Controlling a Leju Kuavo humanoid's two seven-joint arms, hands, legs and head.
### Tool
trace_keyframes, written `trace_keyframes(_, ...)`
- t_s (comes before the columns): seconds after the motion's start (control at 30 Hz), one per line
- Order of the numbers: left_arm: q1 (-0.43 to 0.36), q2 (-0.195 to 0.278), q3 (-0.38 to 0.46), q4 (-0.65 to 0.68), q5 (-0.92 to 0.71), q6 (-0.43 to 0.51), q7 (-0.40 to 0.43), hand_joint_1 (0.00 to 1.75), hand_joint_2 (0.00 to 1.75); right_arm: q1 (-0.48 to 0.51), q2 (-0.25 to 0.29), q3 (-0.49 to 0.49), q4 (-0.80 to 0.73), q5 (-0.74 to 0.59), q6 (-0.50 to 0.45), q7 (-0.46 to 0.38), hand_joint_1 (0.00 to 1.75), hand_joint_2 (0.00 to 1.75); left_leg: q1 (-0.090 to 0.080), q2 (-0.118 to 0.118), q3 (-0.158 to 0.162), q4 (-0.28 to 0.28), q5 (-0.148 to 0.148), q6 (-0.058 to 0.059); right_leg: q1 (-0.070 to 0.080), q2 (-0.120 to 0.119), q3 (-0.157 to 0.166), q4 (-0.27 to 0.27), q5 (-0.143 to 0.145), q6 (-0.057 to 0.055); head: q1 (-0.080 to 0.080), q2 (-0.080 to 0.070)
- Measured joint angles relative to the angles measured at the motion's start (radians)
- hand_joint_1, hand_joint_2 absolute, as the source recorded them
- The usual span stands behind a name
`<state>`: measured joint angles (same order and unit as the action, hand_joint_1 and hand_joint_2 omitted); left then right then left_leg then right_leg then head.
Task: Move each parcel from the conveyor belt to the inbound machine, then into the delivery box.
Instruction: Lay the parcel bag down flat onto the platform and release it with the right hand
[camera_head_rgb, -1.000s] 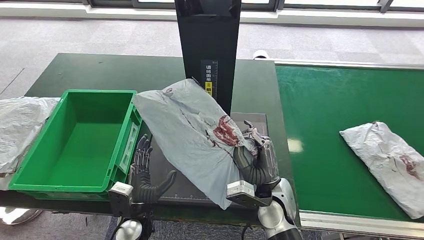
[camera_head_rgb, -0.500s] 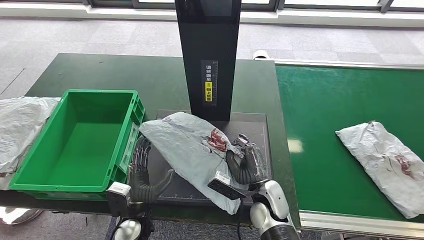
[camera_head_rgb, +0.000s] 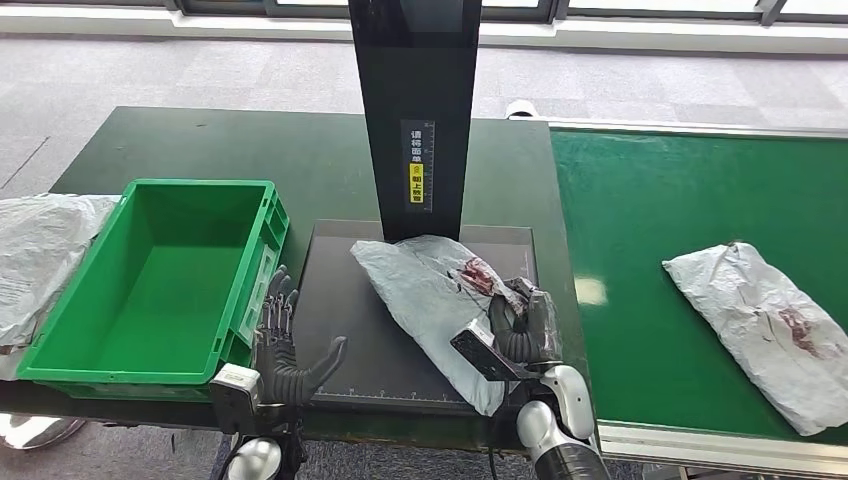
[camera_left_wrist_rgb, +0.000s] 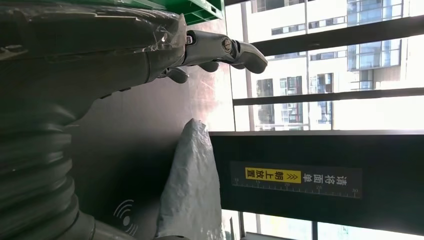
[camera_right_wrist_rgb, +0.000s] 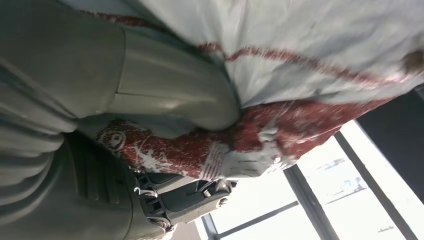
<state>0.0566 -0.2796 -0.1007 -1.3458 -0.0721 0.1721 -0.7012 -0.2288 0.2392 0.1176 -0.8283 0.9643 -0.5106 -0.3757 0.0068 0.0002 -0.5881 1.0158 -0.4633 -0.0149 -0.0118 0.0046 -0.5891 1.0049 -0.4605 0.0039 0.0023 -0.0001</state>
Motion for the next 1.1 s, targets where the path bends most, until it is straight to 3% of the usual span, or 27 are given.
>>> trace_keyframes(0.3,-0.003,0.004,-0.017,0.0,-0.034,0.043,0.0,0.0,1.75,-0.007,0.002,-0.032,0.023,-0.006,-0.034,-0.025,0.0,1.75,0.0,0.0,0.0,0.0,0.0,0.0,0.0,0.0,0.0,0.0,0.0,0.0,0.0,0.0)
trace_keyframes(0.47,-0.021,0.017,-0.104,-0.005,-0.127,0.123,0.0,0.0,1.75,-0.012,0.008,-0.057,0.027,-0.043,-0.049,-0.07,0.0,1.75,0.0,0.0,0.0,0.0,0.0,0.0,-0.001,0.0,0.0,0.0,0.0,0.0,0.0,0.0)
trace_keyframes(0.6,-0.063,0.023,-0.183,0.018,-0.294,0.234,0.001,0.0,1.75,-0.011,0.021,-0.073,0.011,-0.135,-0.104,-0.179,0.0,1.75,0.0,-0.001,0.0,0.001,0.0,0.0,-0.001,-0.001,0.0,0.0,0.0,0.0,0.0,0.0)
trace_keyframes(0.73,-0.167,0.011,-0.21,0.173,-0.531,0.31,0.025,0.0,1.75,0.02,0.046,-0.079,-0.115,-0.243,-0.182,-0.309,0.0,1.75,0.0,-0.002,0.001,0.001,0.001,0.0,0.0,-0.002,0.001,0.0,0.0,0.0,0.0,0.0)
trace_keyframes(0.87,-0.257,-0.006,-0.215,0.327,-0.616,0.334,0.052,0.0,1.75,0.053,0.059,-0.079,-0.239,-0.295,-0.19,-0.324,0.0,1.75,0.0,-0.001,0.001,0.001,0.001,0.0,-0.001,0.0,0.001,0.0,0.0,0.0,0.0,0.0)
trace_keyframes(1.1,-0.413,-0.053,-0.22,0.637,-0.736,0.338,0.203,0.0,1.75,0.106,0.061,-0.075,-0.464,-0.491,-0.191,-0.327,0.0,1.75,-0.001,-0.002,0.001,0.001,0.001,0.0,-0.002,-0.001,0.001,0.0,0.001,0.0,0.0,0.0)
